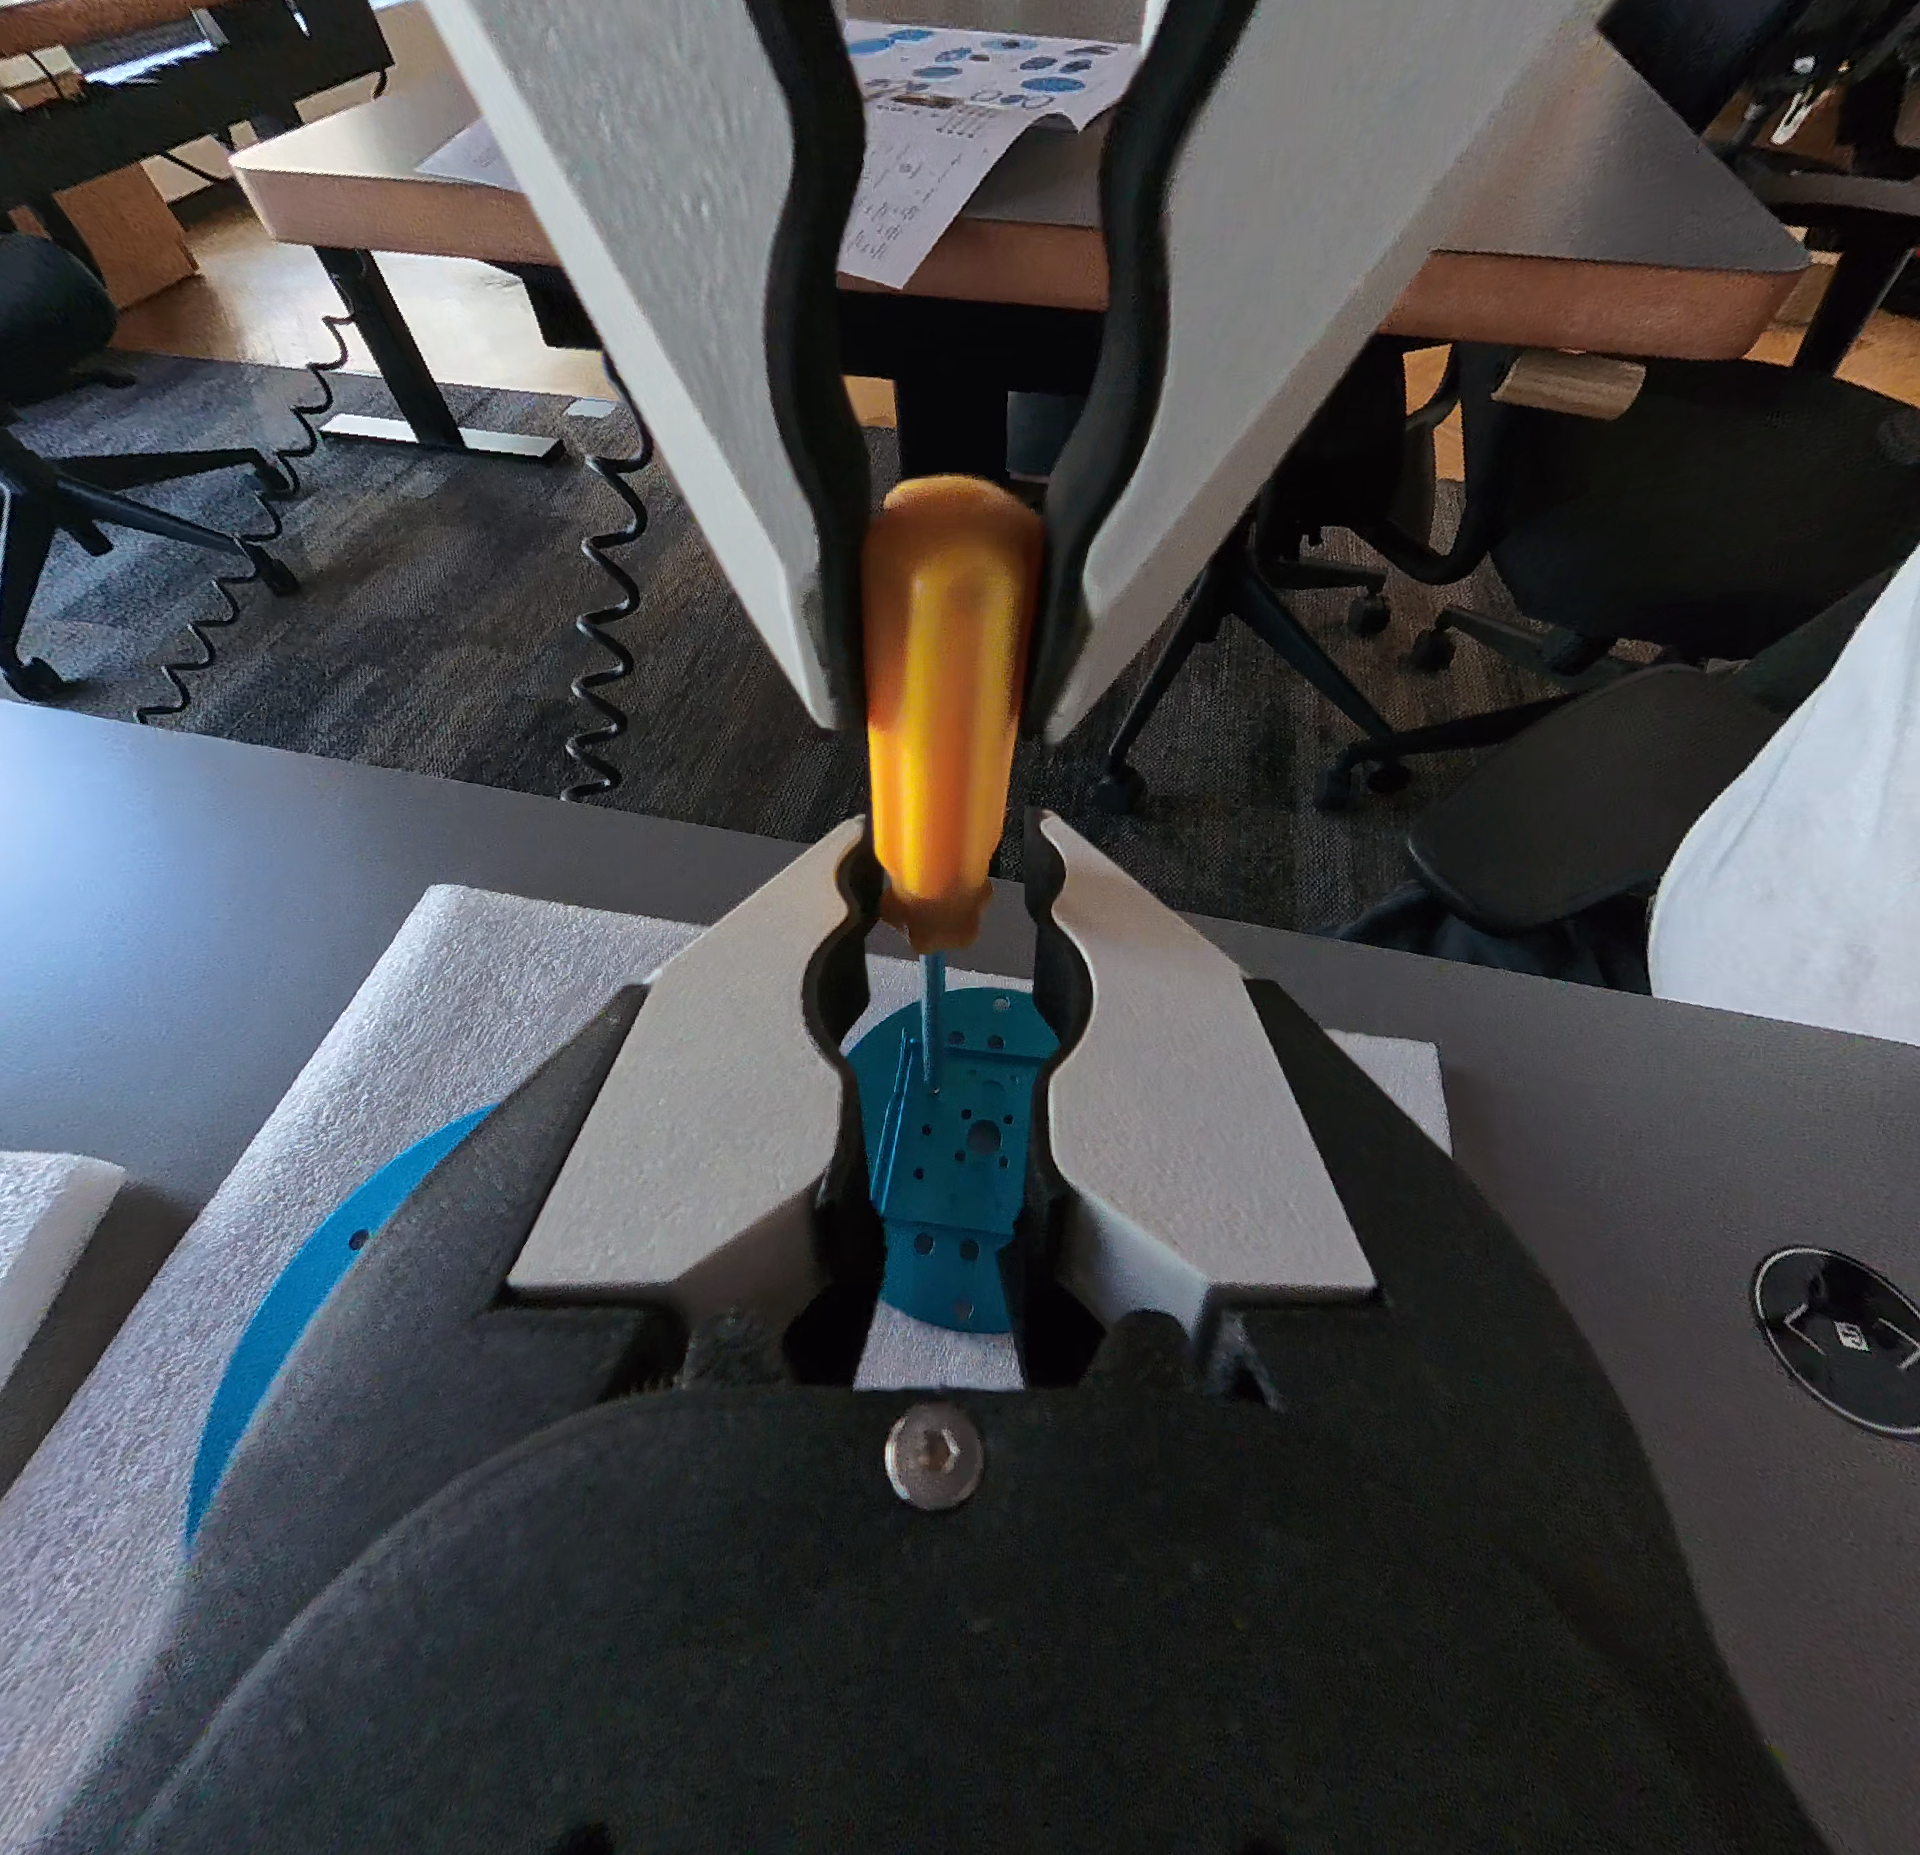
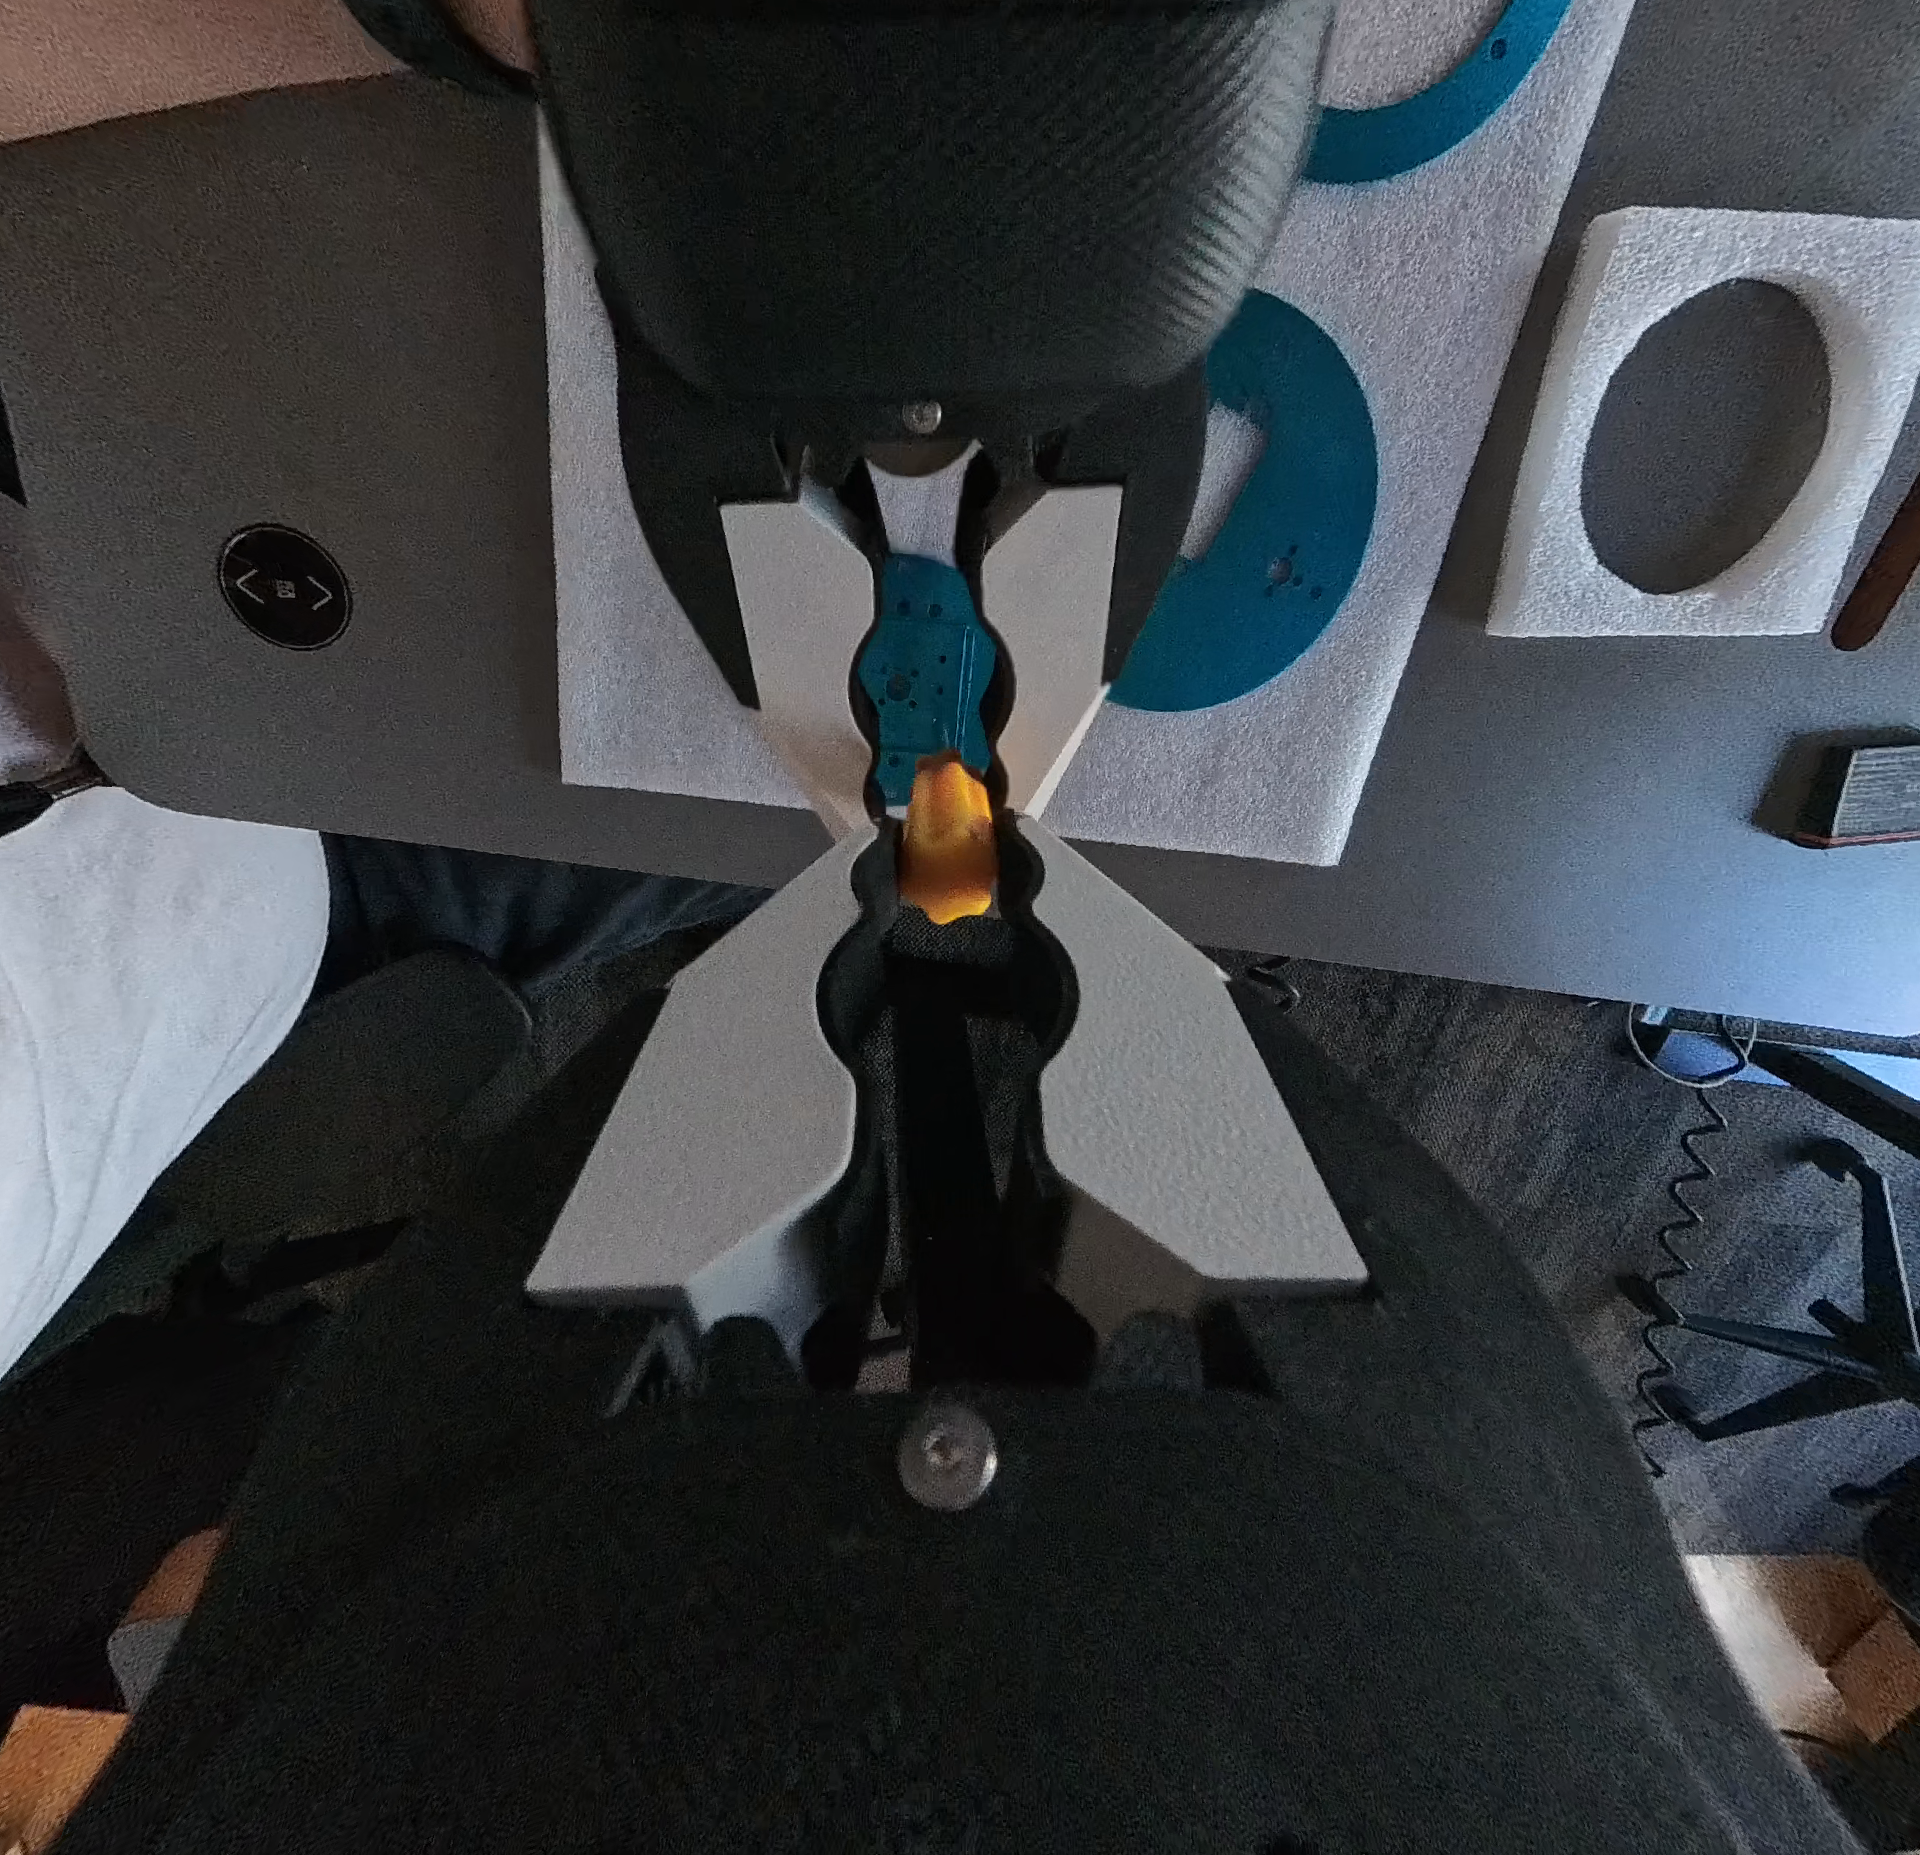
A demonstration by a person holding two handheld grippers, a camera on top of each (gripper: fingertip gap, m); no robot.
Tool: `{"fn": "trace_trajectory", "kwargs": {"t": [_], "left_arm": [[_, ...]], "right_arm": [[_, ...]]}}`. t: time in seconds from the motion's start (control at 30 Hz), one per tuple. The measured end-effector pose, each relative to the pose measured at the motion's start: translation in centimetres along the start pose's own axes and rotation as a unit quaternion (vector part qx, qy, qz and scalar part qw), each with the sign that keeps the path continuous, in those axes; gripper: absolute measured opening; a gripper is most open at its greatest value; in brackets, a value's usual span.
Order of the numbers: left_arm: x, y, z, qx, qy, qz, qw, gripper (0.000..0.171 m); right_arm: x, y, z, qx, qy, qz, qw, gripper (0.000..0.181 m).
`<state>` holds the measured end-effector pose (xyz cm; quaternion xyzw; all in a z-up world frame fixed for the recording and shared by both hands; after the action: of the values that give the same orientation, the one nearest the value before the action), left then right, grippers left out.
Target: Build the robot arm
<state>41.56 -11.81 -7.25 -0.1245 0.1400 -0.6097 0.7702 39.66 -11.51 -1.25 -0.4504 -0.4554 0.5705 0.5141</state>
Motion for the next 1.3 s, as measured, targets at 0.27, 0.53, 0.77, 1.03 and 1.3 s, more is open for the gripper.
{"fn": "trace_trajectory", "kwargs": {"t": [0.27, 0.53, 0.77, 1.03, 1.3], "left_arm": [[-0.6, -1.4, 0.5, 0.022, -0.008, 0.004, 1.0, 0.027], [-1.1, -2.5, 0.4, 0.018, -0.023, 0.009, 1.0, 0.03], [-1.2, -4.9, -1.9, -0.058, -0.024, 0.049, 0.997, 0.026], [0.5, -3.0, -4.1, -0.115, 0.009, 0.084, 0.99, 0.061], [0.6, -0.4, -6.4, -0.167, 0.039, 0.057, 0.983, 0.055]], "right_arm": [[0.3, -0.8, -0.1, 0.007, 0.01, 0.007, 1.0, 0.018], [0.4, -1.3, -0.8, 0.027, 0.021, 0.021, 0.999, 0.018], [1.0, -1.7, -1.9, 0.095, 0.049, 0.047, 0.993, 0.018], [1.3, -4.0, -3.5, 0.141, 0.06, 0.043, 0.987, 0.018], [1.6, -4.5, -5.8, 0.201, 0.074, 0.042, 0.976, 0.018]]}}
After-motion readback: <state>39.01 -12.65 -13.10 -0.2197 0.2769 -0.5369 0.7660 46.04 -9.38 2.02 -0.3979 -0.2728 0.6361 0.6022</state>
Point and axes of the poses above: each gripper's, where its closed fingertips meet, y out along the fingers, z out of its top, x = y × z across the jaws, the point moved 2 cm from there along -y, back along the fingers, and after that the axes turned 8 degrees about z, right-handed, at the moved point
